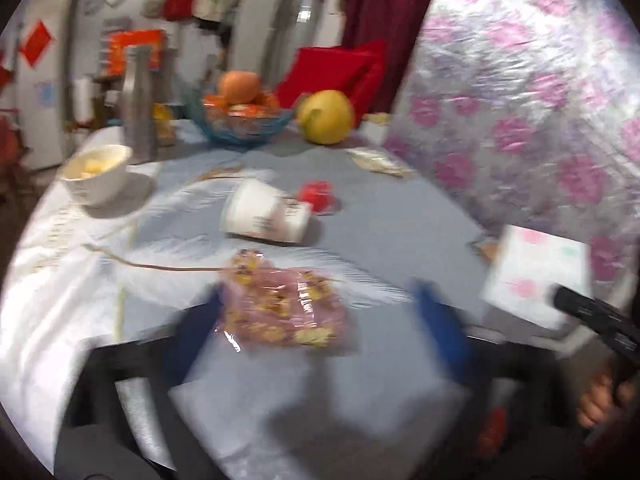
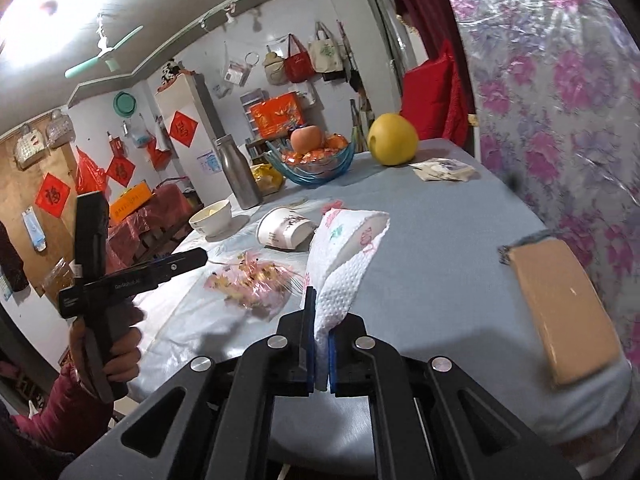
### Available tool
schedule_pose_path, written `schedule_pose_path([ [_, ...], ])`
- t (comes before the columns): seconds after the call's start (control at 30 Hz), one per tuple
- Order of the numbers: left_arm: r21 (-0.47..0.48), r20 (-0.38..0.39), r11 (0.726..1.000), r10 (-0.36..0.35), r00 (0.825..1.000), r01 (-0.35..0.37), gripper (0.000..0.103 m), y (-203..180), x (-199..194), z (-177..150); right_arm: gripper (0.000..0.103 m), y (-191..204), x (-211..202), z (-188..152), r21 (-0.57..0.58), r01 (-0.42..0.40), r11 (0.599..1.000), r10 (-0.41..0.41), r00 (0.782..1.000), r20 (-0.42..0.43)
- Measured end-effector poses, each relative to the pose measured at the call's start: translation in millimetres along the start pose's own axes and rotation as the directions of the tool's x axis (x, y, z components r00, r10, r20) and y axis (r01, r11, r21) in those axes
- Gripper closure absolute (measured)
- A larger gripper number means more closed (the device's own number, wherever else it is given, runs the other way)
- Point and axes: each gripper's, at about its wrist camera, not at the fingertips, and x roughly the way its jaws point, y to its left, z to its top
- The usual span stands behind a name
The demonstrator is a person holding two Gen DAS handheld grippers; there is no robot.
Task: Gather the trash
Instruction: 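Lift the pink bag with the left gripper while the right holds the napkin up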
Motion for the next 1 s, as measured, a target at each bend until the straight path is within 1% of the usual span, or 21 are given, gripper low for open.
schedule_pose_path([
  [0.1,0.040,-0.054,0.996,0.083,0.995,-0.081,0.007,0,28,0,0.097,-3,-5,-6,0.015,0.003,1.000,-0.003,1.000,-0.004],
  [0.17,0.070,-0.142,0.984,0.171,0.975,-0.163,0.007,6,63,-1,0.097,-5,-5,-10,0.018,0.007,1.000,-0.007,1.000,-0.012],
  [0.2,0.065,-0.179,0.980,0.197,0.964,-0.188,0.007,11,77,-3,0.097,-4,-3,-12,0.018,0.007,1.000,-0.007,1.000,-0.016],
  [0.23,0.054,-0.213,0.978,0.208,0.955,-0.201,0.007,16,89,-6,0.096,-5,-2,-13,0.019,0.007,1.000,-0.007,1.000,-0.019],
  [0.27,0.027,-0.271,0.977,0.211,0.939,-0.211,0.006,26,105,-10,0.096,-5,-1,-14,0.021,0.008,1.000,-0.008,1.000,-0.023],
  [0.3,0.021,-0.288,0.975,0.218,0.933,-0.221,0.007,28,111,-10,0.095,-5,0,-15,0.023,0.010,1.000,-0.010,1.000,-0.028],
  [0.33,0.038,-0.261,0.975,0.223,0.939,-0.221,0.007,24,107,-7,0.095,-7,1,-17,0.025,0.011,1.000,-0.010,0.999,-0.034],
  [0.37,0.048,-0.227,0.981,0.195,0.954,-0.189,0.007,18,101,-4,0.095,-8,3,-18,0.028,0.011,1.000,-0.010,0.999,-0.038],
  [0.4,0.060,-0.221,0.982,0.187,0.957,-0.178,0.011,13,100,-4,0.095,-10,6,-20,0.033,0.011,0.999,-0.009,0.999,-0.042],
  [0.43,0.076,-0.221,0.982,0.186,0.957,-0.173,0.026,8,100,-5,0.095,-11,6,-21,0.036,0.010,0.999,-0.009,0.999,-0.045],
  [0.47,0.098,-0.225,0.982,0.179,0.958,-0.160,0.047,2,101,-7,0.095,-12,7,-23,0.039,0.012,0.999,-0.010,0.999,-0.047],
  [0.5,0.101,-0.228,0.985,0.156,0.961,-0.137,0.053,-1,101,-9,0.096,-14,8,-25,0.044,0.016,0.999,-0.014,0.999,-0.052],
  [0.53,0.081,-0.228,0.993,0.102,0.968,-0.086,0.064,-3,99,-11,0.096,-15,8,-26,0.046,0.018,0.999,-0.016,0.998,-0.055],
  [0.57,0.059,-0.222,0.997,0.058,0.973,-0.046,0.069,-3,97,-11,0.096,-16,8,-26,0.047,0.021,0.999,-0.018,0.998,-0.058],
  [0.7,0.005,-0.156,0.998,-0.068,0.985,0.070,0.069,-9,74,-11,0.096,-19,1,-31,0.036,0.050,0.998,-0.047,0.997,-0.063],
  [0.77,0.002,-0.135,0.995,-0.101,0.986,0.102,0.069,-16,65,-10,0.096,-22,-7,-33,0.039,0.061,0.997,-0.058,0.997,-0.058],
  [0.83,0.011,-0.126,0.992,-0.120,0.985,0.123,0.069,-24,59,-9,0.096,-26,-14,-35,0.042,0.070,0.997,-0.068,0.996,-0.054],
  [0.9,0.042,-0.124,0.993,-0.104,0.987,0.110,0.066,-31,58,-8,0.096,-30,-19,-36,0.046,0.081,0.996,-0.078,0.996,-0.051],
  [0.93,0.056,-0.126,0.995,-0.074,0.989,0.082,0.056,-34,61,-6,0.096,-31,-22,-38,0.049,0.086,0.995,-0.083,0.995,-0.048],
  [0.97,0.058,-0.131,0.996,-0.054,0.990,0.062,0.035,-35,64,-4,0.096,-33,-24,-38,0.050,0.087,0.995,-0.084,0.995,-0.047],
  [1.0,0.052,-0.132,0.998,-0.039,0.991,0.046,0.024,-33,67,-3,0.095,-33,-26,-40,0.053,0.088,0.995,-0.086,0.995,-0.044],
])
